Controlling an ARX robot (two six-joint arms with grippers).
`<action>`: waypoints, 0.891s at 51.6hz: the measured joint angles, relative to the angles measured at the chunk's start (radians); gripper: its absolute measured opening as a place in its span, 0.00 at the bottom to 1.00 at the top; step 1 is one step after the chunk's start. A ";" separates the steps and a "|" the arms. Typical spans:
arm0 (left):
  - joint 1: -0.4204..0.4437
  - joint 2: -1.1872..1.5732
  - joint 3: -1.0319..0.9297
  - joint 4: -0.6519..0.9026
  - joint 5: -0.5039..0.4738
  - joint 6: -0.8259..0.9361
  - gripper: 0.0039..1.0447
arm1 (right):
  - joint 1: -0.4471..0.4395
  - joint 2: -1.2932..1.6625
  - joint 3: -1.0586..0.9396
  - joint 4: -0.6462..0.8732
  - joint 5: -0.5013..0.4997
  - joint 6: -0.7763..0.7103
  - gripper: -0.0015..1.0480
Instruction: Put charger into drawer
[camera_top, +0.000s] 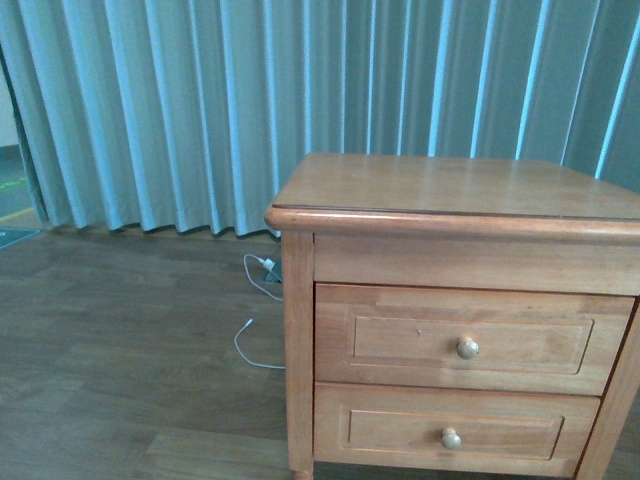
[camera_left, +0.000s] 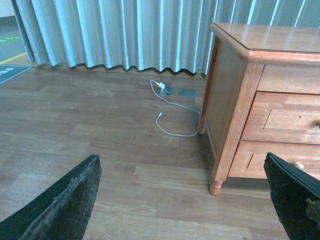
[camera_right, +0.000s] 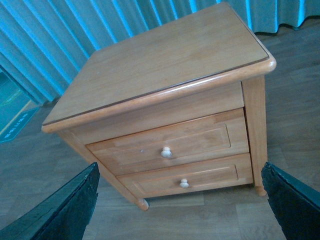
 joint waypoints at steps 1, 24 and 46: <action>0.000 0.000 0.000 0.000 0.000 0.000 0.95 | -0.010 -0.030 -0.007 -0.020 -0.010 -0.001 0.92; 0.000 0.000 0.000 0.000 0.000 0.000 0.95 | -0.117 -0.238 -0.082 -0.161 -0.073 -0.021 0.92; 0.000 0.000 0.000 0.000 0.000 0.000 0.95 | -0.003 -0.361 -0.257 0.069 0.098 -0.264 0.55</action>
